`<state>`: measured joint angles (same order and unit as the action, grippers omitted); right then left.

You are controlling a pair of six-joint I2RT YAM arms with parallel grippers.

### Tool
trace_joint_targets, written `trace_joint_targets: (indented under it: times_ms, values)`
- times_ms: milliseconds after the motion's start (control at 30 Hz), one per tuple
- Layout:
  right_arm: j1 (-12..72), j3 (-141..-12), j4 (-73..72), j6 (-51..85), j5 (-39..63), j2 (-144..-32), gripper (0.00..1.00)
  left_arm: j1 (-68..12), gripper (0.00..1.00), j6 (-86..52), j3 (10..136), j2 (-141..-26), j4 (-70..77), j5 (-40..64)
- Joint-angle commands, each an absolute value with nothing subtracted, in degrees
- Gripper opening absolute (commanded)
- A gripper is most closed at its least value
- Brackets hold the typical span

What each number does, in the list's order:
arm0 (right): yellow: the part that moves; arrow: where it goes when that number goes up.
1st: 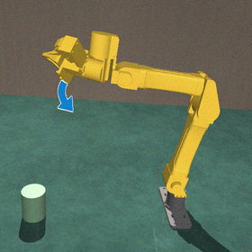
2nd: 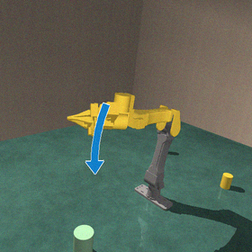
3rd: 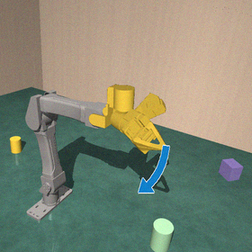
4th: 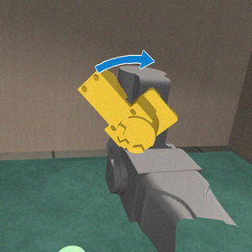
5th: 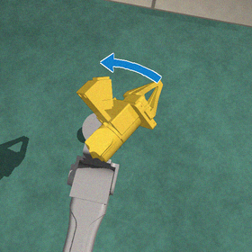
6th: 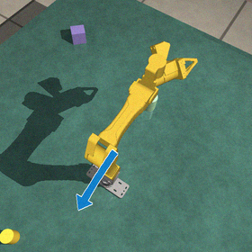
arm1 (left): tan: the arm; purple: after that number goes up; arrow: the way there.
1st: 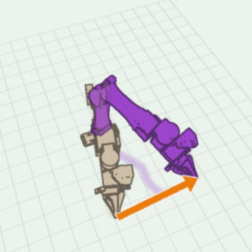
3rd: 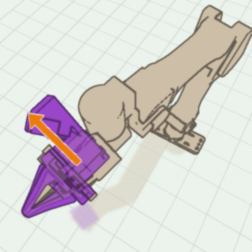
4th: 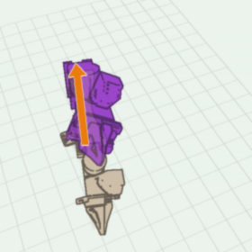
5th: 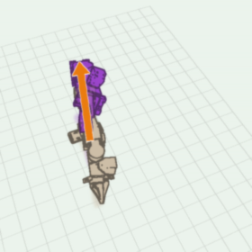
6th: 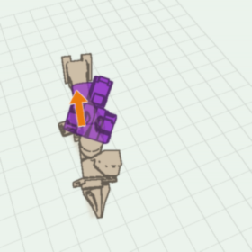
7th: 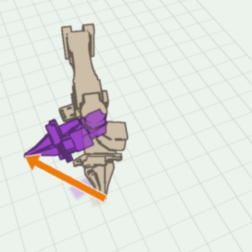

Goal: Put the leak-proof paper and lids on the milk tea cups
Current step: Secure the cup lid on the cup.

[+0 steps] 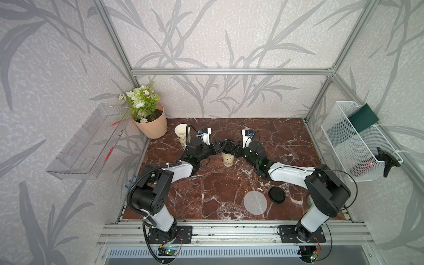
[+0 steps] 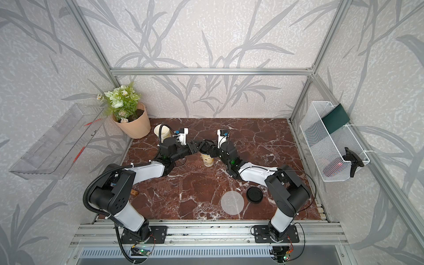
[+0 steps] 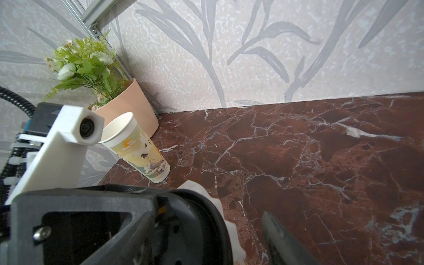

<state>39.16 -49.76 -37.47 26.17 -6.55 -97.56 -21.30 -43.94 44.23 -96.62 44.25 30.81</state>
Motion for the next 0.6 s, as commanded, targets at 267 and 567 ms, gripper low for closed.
trace_joint_targets:
  times_ms: [267, 567]
  values:
    - [40.2, -43.7, -16.5, 21.7, -7.0, -102.9, 0.73, -21.8, 0.56, -40.6, 41.0, -100.1, 26.2, 29.4]
    - [40.2, -52.1, -8.2, 17.8, -6.6, -98.1, 0.78, -21.7, 0.63, -33.4, 54.4, -94.9, 9.3, 29.8]
